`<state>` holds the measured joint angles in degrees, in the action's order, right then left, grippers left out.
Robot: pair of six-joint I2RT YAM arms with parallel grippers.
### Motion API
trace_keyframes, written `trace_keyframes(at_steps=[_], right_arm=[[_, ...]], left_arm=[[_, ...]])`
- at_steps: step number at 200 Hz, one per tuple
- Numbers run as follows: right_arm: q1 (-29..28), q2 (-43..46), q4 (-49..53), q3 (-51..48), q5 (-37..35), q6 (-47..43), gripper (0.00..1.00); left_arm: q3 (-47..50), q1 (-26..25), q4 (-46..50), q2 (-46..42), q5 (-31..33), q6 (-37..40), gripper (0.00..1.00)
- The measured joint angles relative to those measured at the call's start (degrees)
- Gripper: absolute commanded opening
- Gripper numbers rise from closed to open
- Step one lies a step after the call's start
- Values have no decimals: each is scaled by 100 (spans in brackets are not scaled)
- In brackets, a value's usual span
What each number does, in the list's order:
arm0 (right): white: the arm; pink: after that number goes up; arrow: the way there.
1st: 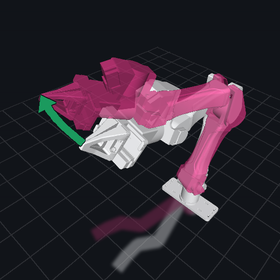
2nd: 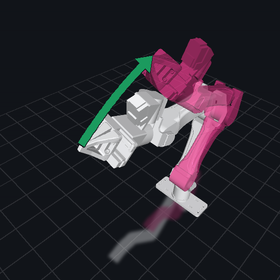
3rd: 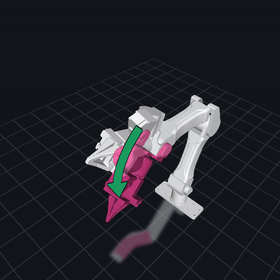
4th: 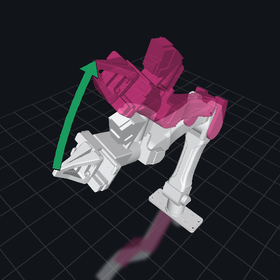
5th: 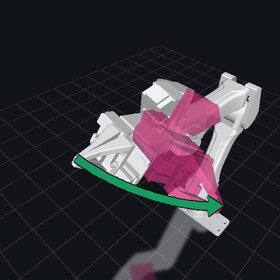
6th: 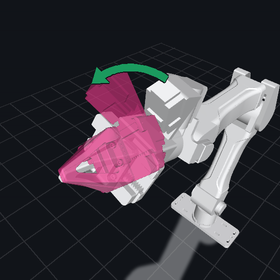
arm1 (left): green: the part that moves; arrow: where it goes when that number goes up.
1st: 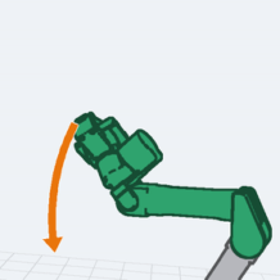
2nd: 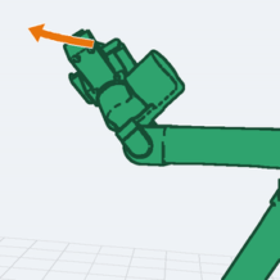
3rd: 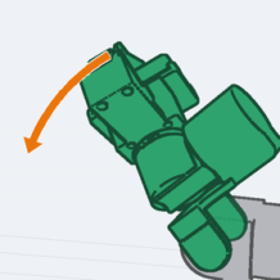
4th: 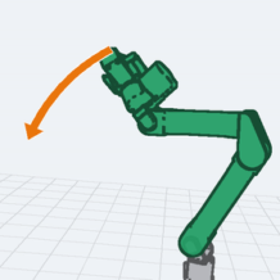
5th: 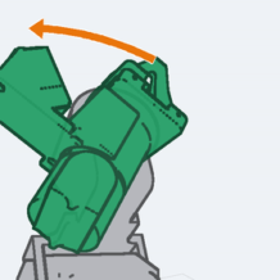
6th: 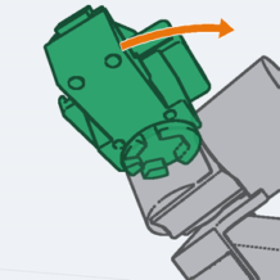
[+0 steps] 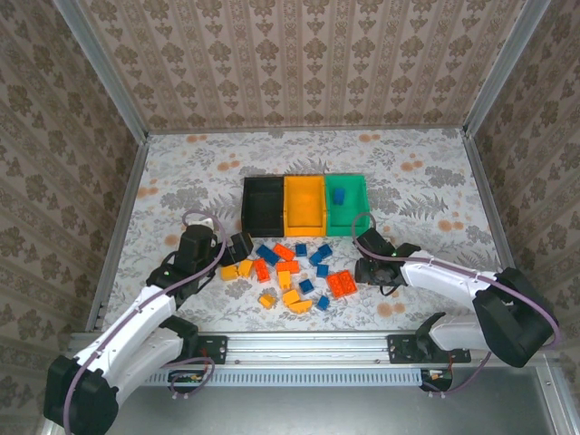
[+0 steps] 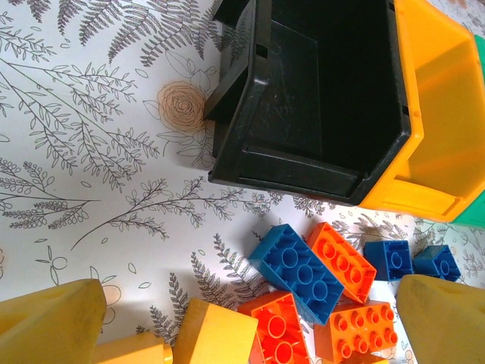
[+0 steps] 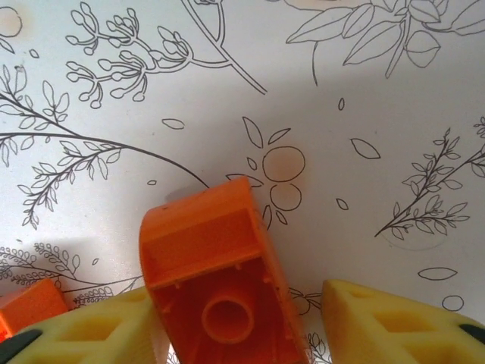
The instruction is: Sort the legos into containers by color
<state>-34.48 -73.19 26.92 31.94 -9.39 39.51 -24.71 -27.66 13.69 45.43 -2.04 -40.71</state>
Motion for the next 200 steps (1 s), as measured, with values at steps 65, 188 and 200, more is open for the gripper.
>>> trace_keyframes(at_steps=[65, 188, 200], right_arm=[[15, 223, 96, 487, 245, -330, 30], [-291, -3016, -223, 4706, 481, -811, 37], [-291, -3311, -203, 4946, 376, -807, 41]], left_arm=[[0, 7, 2, 0, -17, 0, 100], [-4, 11, 538, -9, 55, 0, 99], [-9, 9, 664, -28, 98, 0, 99]])
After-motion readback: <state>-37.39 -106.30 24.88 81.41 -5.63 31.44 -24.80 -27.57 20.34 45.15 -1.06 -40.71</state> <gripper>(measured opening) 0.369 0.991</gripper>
